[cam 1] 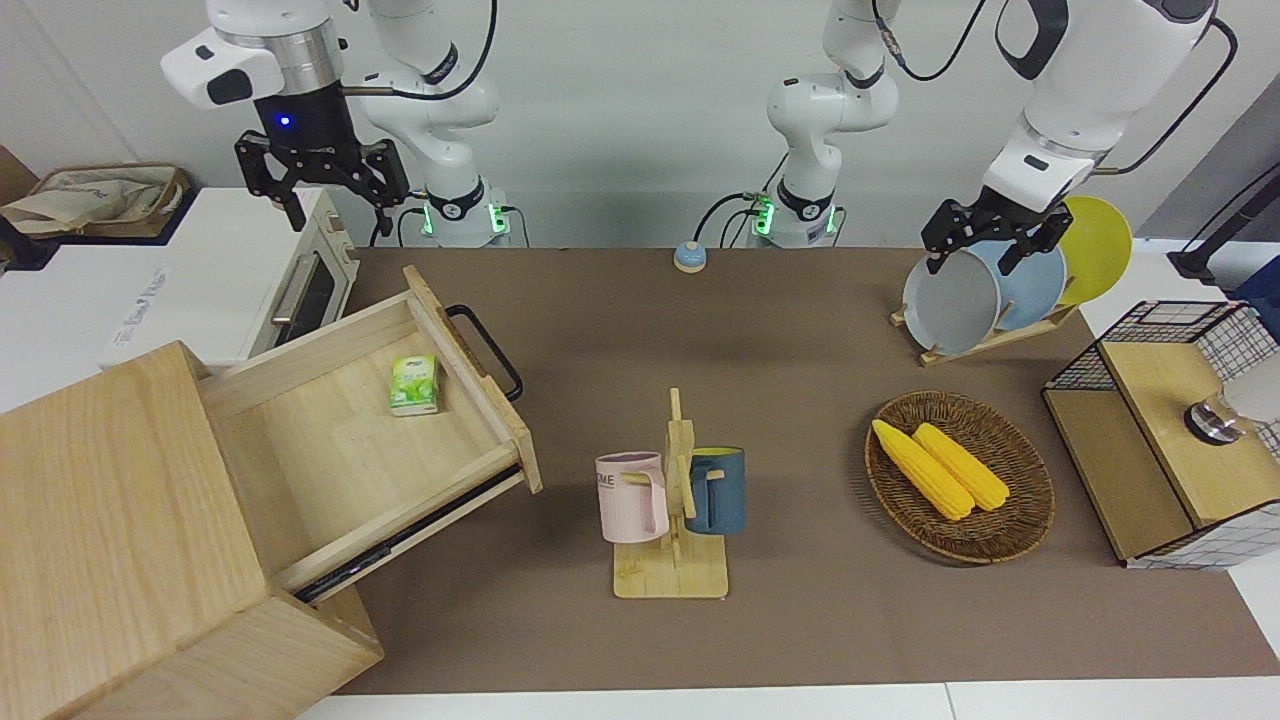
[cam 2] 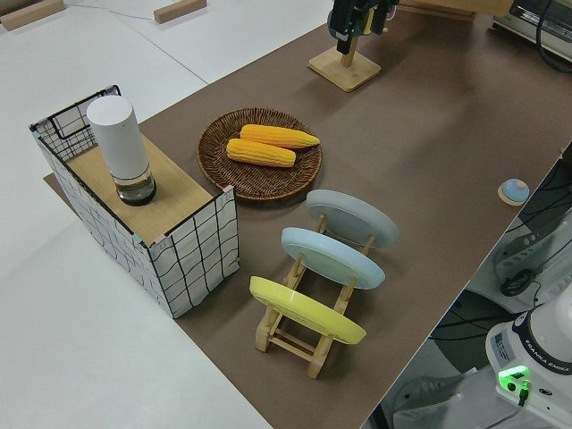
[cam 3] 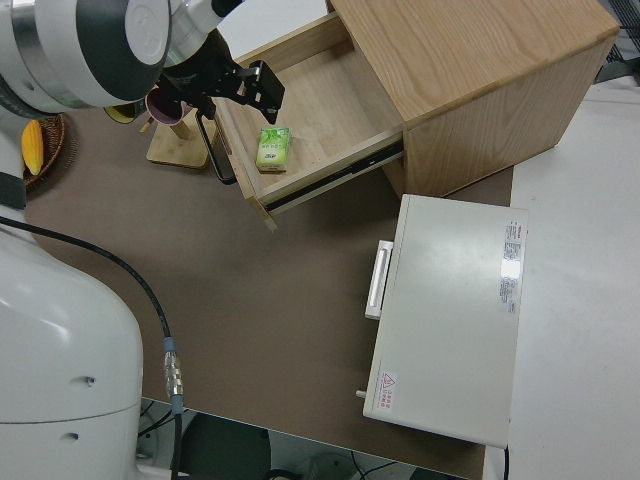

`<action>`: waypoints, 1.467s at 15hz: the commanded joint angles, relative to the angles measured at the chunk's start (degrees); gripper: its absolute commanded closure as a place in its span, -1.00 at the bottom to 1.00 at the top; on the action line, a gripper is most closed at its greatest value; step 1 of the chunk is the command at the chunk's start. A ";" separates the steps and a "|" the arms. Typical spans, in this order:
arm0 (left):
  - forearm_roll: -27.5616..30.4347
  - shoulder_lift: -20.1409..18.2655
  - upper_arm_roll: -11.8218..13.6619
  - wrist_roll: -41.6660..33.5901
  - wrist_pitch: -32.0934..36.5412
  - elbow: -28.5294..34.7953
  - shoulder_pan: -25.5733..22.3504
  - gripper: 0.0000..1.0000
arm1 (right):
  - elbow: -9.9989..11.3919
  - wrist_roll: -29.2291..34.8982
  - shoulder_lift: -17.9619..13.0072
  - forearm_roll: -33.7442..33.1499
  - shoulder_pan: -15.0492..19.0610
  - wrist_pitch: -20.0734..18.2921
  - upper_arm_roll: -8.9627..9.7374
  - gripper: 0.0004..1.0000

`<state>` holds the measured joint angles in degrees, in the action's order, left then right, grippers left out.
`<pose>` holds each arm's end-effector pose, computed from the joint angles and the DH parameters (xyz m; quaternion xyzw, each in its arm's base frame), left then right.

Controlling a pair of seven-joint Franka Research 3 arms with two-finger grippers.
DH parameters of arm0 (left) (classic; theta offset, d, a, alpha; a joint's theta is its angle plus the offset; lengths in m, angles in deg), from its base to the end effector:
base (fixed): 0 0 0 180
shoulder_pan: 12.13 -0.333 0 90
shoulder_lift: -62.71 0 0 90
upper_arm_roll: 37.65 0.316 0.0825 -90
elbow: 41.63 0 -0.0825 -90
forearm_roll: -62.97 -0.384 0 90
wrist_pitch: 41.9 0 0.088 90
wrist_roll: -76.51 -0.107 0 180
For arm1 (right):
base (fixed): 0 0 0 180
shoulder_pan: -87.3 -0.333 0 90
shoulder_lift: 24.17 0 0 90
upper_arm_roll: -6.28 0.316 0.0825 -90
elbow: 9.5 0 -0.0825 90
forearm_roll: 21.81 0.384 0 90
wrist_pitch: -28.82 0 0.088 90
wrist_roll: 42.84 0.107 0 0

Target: Slide drawer open with right arm

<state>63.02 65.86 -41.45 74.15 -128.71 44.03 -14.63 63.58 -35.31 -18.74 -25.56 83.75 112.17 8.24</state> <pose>0.5660 -0.0118 0.6245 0.9993 -0.0319 -0.0174 0.0024 0.5668 0.0457 0.6982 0.9984 -0.0229 0.0454 0.0257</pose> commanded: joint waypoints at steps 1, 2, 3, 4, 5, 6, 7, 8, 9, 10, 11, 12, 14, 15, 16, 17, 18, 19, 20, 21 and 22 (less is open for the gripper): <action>-1.02 -0.25 0.02 0.60 1.03 -0.58 0.39 -0.99 | 4.43 -6.29 -1.04 4.02 3.55 3.84 -0.82 -0.97; -1.02 -0.16 0.02 0.60 1.03 -0.49 0.39 -0.99 | 4.52 -6.65 -0.69 3.93 3.99 4.28 -0.82 -0.97; -1.02 -0.25 0.02 0.60 1.03 -0.58 0.39 -0.99 | 4.53 -6.74 -0.25 3.93 4.17 4.46 -0.82 -0.97; -1.02 -0.25 0.02 0.60 1.03 -0.49 0.39 -0.99 | 4.53 -6.74 0.36 3.93 4.34 4.63 -0.90 -0.97; -1.02 -0.25 0.02 0.60 1.03 -0.58 0.39 -0.99 | 4.53 -6.74 0.81 3.93 4.43 4.90 -0.90 -0.97; -1.02 -0.25 0.02 0.60 1.03 -0.58 0.39 -0.99 | 4.53 -6.83 1.33 4.10 4.69 4.90 -0.82 -0.97; -1.02 -0.25 0.02 0.60 1.03 -0.49 0.39 -0.99 | 4.53 -6.83 1.69 4.28 4.87 4.90 -0.90 -0.97; -1.02 -0.25 0.02 0.60 1.03 -0.49 0.39 -0.99 | 4.53 -6.83 2.30 4.28 4.87 4.81 -0.82 -0.97; -1.02 -0.25 0.02 0.60 1.03 -0.49 0.39 -0.99 | 4.53 -6.92 2.74 4.19 4.87 4.81 -0.90 -0.97; -1.02 -0.25 0.02 0.60 1.03 -0.58 0.39 -0.99 | 4.53 -7.26 3.18 4.19 4.87 4.81 -0.82 -0.97; -1.02 -0.25 0.02 0.60 1.03 -0.49 0.39 -0.99 | 4.53 -7.79 3.53 3.76 4.96 4.81 -0.82 -0.97; -1.02 -0.16 0.02 0.60 1.03 -0.58 0.39 -0.99 | 4.53 -8.49 4.06 3.49 4.96 4.81 -0.82 -0.97; -1.02 -0.25 0.02 0.60 1.03 -0.49 0.39 -0.99 | 4.09 -10.77 4.94 3.23 5.14 4.90 -0.82 -0.97; -1.02 -0.25 0.02 0.60 1.03 -0.49 0.39 -0.99 | 4.09 -11.83 5.20 3.40 5.31 4.90 -0.82 -0.97; -1.02 -0.25 0.02 0.60 1.03 -0.49 0.39 -0.99 | 4.00 -12.62 5.29 3.40 5.49 4.90 -0.73 -0.97; -1.02 -0.25 0.02 0.60 1.03 -0.58 0.39 -0.99 | 4.00 -13.93 5.38 3.49 5.49 4.98 -0.73 -0.97; -1.02 -0.25 0.02 0.60 1.03 -0.58 0.39 -0.99 | 3.91 -13.77 5.38 3.58 5.31 5.16 -0.64 -0.97; -1.02 -0.25 0.02 0.60 1.03 -0.49 0.39 -0.99 | 3.91 -12.47 5.38 3.58 4.96 5.34 -0.47 -0.97; -1.02 -0.25 0.02 0.60 1.03 -0.58 0.39 -0.99 | 3.91 -10.37 5.38 3.75 4.96 5.69 -0.46 -0.97; -1.02 -0.25 0.02 0.60 1.03 -0.58 0.39 -0.99 | 4.00 -9.04 5.38 3.75 4.87 6.38 -0.46 -0.97; -1.02 -0.25 0.02 0.60 1.03 -0.58 0.39 -0.99 | 4.00 -8.59 5.38 3.75 4.96 6.48 -0.46 -0.97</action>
<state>63.02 65.86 -41.45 74.15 -128.71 44.03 -14.63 67.44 -46.17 -13.34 -23.09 87.97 117.16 7.26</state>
